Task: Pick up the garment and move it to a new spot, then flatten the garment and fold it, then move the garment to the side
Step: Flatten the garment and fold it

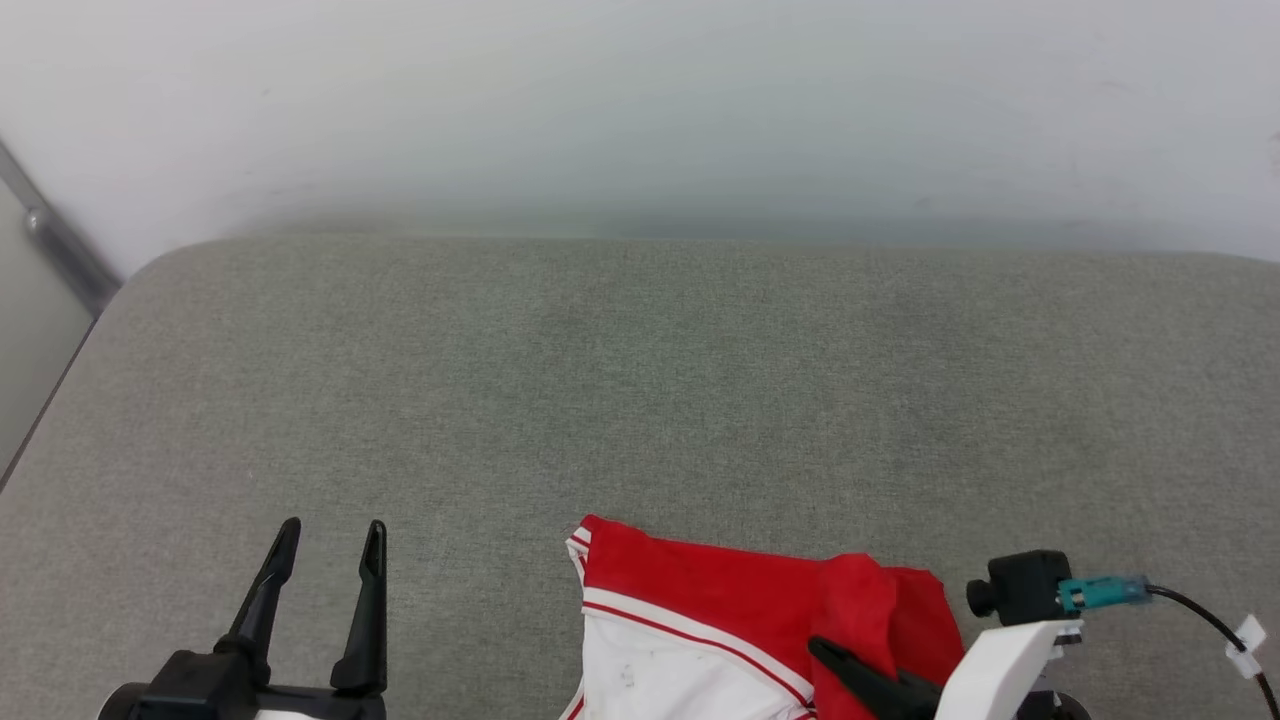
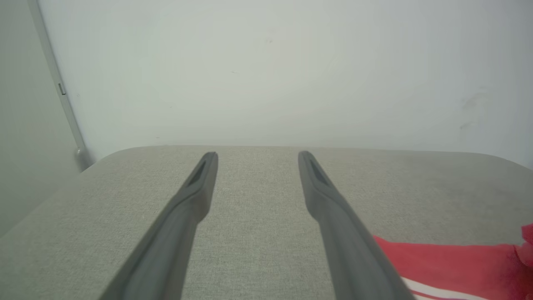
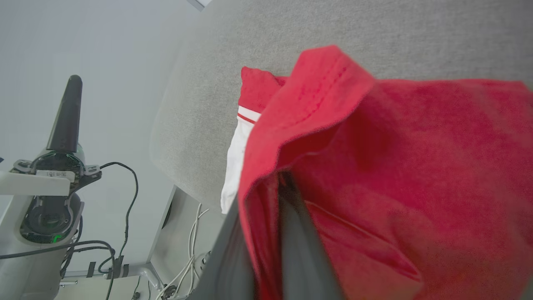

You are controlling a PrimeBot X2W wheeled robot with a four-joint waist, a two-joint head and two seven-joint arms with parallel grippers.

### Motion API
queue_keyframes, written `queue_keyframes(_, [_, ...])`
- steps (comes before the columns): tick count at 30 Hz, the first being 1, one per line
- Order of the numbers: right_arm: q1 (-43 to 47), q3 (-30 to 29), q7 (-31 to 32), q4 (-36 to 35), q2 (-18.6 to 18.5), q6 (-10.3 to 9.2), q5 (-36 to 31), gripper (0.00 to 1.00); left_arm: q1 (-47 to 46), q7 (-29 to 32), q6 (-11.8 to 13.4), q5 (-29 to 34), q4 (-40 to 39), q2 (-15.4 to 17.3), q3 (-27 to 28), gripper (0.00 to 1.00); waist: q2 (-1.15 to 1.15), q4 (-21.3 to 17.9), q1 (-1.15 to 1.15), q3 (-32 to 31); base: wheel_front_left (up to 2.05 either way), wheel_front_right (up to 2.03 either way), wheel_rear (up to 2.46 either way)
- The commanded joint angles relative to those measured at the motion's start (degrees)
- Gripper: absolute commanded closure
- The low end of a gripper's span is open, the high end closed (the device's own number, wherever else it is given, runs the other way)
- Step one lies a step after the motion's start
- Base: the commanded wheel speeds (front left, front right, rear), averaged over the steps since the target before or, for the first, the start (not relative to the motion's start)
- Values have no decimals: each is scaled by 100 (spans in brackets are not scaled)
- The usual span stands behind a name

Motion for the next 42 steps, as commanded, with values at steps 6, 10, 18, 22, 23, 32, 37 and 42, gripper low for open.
queue_keyframes(6, [-519,556,-429,466,13,-2,336,100,14,-20,-11,-162,-76,28,3,0,0,183,0,89,0,0,0])
queue_keyframes(10, [-924,855,-732,918,13,-1,491,100,-70,-19,-11,-224,-58,50,-13,0,0,308,0,164,0,0,0])
queue_keyframes(18, [-1546,1345,-1294,2087,13,-2,687,100,-139,-19,-11,-261,25,67,-74,0,0,544,0,287,0,0,0])
queue_keyframes(22, [-1811,1605,-1506,2524,14,-1,804,30,-167,-19,-11,-272,61,63,-78,0,0,594,0,329,0,0,0])
queue_keyframes(23, [-1864,1712,-1560,2557,17,-1,860,0,-172,-19,-10,-269,69,64,-86,0,0,601,0,333,0,0,0])
queue_keyframes(32, [-2223,2358,-1869,2502,10,-2,1384,0,-157,-19,-11,-266,134,95,-24,0,0,439,0,244,0,0,0])
queue_keyframes(37, [-2437,1982,-1902,2453,10,-2,862,0,-115,-20,-11,-278,95,108,6,0,0,240,0,185,0,0,0])
queue_keyframes(42, [-2654,1148,-1844,1990,-169,-1,-1274,0,-137,-19,-10,-289,40,87,2,0,0,-76,0,203,0,0,0])
